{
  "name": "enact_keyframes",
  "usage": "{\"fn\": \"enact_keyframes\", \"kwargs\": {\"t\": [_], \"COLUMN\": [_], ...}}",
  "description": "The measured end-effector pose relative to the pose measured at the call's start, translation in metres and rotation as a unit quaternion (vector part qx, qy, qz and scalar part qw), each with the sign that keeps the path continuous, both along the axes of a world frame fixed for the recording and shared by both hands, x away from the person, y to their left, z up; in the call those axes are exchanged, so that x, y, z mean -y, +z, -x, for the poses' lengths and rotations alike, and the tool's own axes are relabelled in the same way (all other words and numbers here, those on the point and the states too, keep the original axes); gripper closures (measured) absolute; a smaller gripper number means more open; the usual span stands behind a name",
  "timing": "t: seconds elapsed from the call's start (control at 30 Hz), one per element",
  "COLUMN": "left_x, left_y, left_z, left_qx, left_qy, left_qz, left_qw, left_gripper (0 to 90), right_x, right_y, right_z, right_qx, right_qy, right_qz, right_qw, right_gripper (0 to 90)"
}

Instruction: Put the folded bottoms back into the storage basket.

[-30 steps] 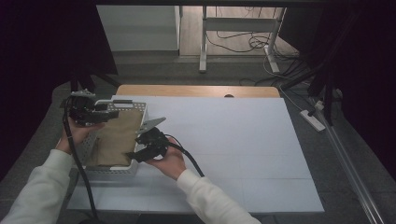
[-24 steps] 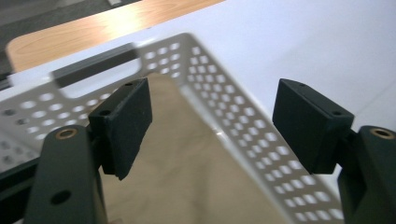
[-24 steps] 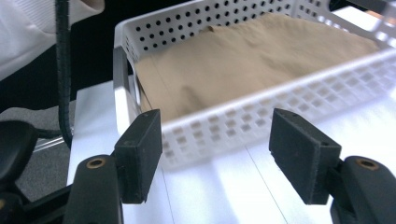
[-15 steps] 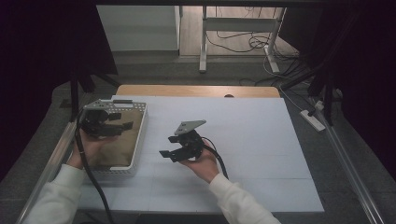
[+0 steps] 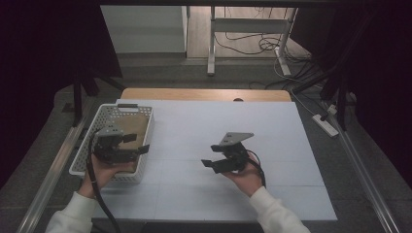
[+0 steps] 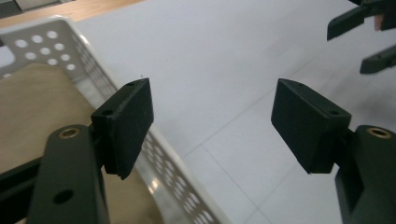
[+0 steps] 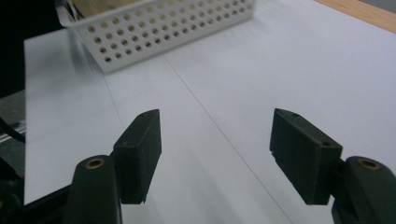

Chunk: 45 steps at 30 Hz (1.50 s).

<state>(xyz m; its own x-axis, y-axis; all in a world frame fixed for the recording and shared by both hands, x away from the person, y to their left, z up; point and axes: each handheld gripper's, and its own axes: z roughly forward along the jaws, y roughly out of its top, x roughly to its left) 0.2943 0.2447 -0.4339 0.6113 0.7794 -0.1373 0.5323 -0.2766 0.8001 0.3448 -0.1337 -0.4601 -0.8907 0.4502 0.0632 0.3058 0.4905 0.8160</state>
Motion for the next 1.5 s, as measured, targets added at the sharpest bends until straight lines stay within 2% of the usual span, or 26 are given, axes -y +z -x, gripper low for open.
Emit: {"fn": "enact_keyframes", "kwargs": {"t": [0.17, 0.33, 0.43, 0.7, 0.83, 0.97, 1.17, 1.5], "left_x": [0.008, 0.014, 0.019, 0.019, 0.019, 0.019, 0.017, 0.019], "left_y": [-0.006, -0.011, -0.015, -0.017, -0.017, -0.019, -0.019, -0.019], "left_z": [0.016, 0.03, 0.039, 0.043, 0.045, 0.043, 0.043, 0.043], "left_qx": [0.004, 0.006, 0.009, 0.009, 0.011, 0.008, 0.008, 0.011], "left_qy": [-0.004, -0.01, -0.016, -0.021, -0.025, -0.025, -0.023, -0.021], "left_qz": [-0.004, 0.007, -0.007, -0.004, -0.002, -0.003, 0.0, -0.004], "left_qw": [1.0, 0.9999, 0.9998, 0.9997, 0.9996, 0.9997, 0.9997, 0.9997], "left_gripper": [28.2, 28.3, 27.9, 27.9, 27.8, 27.4, 27.3, 26.7], "right_x": [0.044, 0.077, 0.095, 0.136, 0.145, 0.15, 0.147, 0.147], "right_y": [-0.002, -0.007, -0.01, -0.017, -0.016, -0.016, -0.017, -0.015], "right_z": [0.01, 0.018, 0.023, 0.029, 0.03, 0.028, 0.028, 0.029], "right_qx": [0.008, -0.001, 0.003, -0.003, 0.005, 0.003, 0.001, 0.005], "right_qy": [-0.03, -0.049, -0.055, -0.083, -0.091, -0.089, -0.076, -0.079], "right_qz": [0.004, 0.003, 0.004, 0.001, 0.002, -0.004, 0.0, -0.001], "right_qw": [0.9995, 0.9988, 0.9985, 0.9966, 0.9958, 0.996, 0.9971, 0.9968], "right_gripper": [33.5, 32.2, 32.0, 31.8, 30.7, 30.1, 27.0, 26.2]}}
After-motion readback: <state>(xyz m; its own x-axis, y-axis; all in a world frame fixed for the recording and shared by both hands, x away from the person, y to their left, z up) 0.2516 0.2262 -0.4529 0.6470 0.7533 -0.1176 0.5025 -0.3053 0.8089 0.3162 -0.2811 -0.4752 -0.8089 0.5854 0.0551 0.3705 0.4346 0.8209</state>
